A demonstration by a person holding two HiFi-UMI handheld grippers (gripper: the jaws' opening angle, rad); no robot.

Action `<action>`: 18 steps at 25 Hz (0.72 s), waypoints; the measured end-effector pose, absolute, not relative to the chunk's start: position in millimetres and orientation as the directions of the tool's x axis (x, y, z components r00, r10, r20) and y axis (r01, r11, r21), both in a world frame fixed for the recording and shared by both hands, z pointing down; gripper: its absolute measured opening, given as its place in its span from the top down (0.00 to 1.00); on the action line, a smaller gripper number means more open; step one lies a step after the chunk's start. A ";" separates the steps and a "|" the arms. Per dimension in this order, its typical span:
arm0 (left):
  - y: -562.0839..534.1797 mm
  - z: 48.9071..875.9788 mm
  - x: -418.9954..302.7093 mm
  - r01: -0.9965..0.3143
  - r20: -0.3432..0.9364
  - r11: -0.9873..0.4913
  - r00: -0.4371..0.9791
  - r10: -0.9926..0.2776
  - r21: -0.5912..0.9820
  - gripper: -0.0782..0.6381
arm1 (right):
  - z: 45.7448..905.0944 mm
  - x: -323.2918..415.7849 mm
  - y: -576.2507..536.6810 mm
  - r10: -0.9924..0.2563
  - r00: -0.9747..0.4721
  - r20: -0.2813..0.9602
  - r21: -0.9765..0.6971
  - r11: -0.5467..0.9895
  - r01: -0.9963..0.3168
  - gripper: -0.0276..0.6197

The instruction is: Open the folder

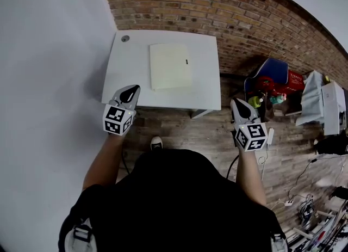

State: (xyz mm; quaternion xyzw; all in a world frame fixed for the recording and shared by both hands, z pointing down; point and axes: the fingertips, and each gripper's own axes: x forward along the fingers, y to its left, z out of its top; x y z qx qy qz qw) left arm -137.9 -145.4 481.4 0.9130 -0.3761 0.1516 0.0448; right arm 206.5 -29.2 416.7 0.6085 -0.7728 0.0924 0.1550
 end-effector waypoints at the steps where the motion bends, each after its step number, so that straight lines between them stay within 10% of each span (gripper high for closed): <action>1: -149.8 482.1 -141.1 -0.701 0.310 -0.713 0.671 -0.673 -0.031 0.89 | 417.5 201.8 -33.8 -0.910 -0.214 0.355 0.046 0.245 -0.968 0.95; 18: -238.2 493.9 -204.4 -0.705 0.309 -0.709 0.672 -0.674 -0.015 0.89 | 417.9 133.6 -121.0 -0.907 -0.221 0.358 0.055 0.257 -0.965 0.95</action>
